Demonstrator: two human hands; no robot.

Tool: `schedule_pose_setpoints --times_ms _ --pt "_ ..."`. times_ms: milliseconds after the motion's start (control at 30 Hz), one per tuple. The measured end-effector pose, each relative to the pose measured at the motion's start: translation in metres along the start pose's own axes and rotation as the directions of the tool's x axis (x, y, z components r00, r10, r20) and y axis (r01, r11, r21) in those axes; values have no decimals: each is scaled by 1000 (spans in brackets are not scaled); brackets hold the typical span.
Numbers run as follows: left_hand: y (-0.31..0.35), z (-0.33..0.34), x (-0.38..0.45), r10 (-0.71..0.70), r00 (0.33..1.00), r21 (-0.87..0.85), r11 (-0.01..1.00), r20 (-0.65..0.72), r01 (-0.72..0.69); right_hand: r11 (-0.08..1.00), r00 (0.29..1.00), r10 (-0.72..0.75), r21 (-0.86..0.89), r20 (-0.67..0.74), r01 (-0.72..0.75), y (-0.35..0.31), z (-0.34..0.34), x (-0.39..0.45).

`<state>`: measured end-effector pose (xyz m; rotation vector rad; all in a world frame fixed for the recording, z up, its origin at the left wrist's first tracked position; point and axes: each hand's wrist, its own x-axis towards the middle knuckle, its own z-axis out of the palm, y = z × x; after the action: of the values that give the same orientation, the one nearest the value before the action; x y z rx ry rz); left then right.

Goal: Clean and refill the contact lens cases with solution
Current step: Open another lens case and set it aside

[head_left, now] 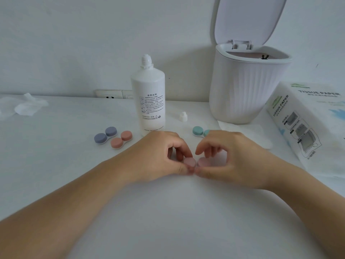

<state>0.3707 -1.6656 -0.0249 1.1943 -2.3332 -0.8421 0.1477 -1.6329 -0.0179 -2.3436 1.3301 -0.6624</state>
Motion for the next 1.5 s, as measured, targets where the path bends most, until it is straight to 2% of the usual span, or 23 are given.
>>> schedule_pose_setpoints --times_ms 133,233,333,467,667,800,1033,1333,1500 --pt "0 0 0 2 1000 3 1000 2 -2 999 1000 7 -31 -18 -7 0 3 1" --pt "0 0 1 0 1000 -10 1000 1 0 999 999 -32 -8 29 32 1 1 -1" --pt "0 0 -1 3 1000 -14 1000 2 -3 1000 1000 -9 23 21 8 2 -2 -2" --pt "1 0 -1 -4 1000 5 1000 -2 4 999 999 41 -21 -14 -41 2 -1 0" --pt "1 0 0 -2 1000 6 1000 -5 2 998 999 -22 -62 30 24 0 1 -1" --pt "-1 0 1 0 1000 -4 1000 -2 0 997 998 13 -78 59 -8 1 0 -1" --pt "-1 0 1 -5 1000 9 1000 2 5 997 998 -57 -56 32 59 0 0 -1" --pt "-2 0 -1 -3 1000 -16 1000 3 3 992 985 114 63 -130 -106 14 -8 1" --pt "-3 0 0 4 1000 -11 1000 0 -4 985 972 163 -28 -171 -170 16 -9 2"
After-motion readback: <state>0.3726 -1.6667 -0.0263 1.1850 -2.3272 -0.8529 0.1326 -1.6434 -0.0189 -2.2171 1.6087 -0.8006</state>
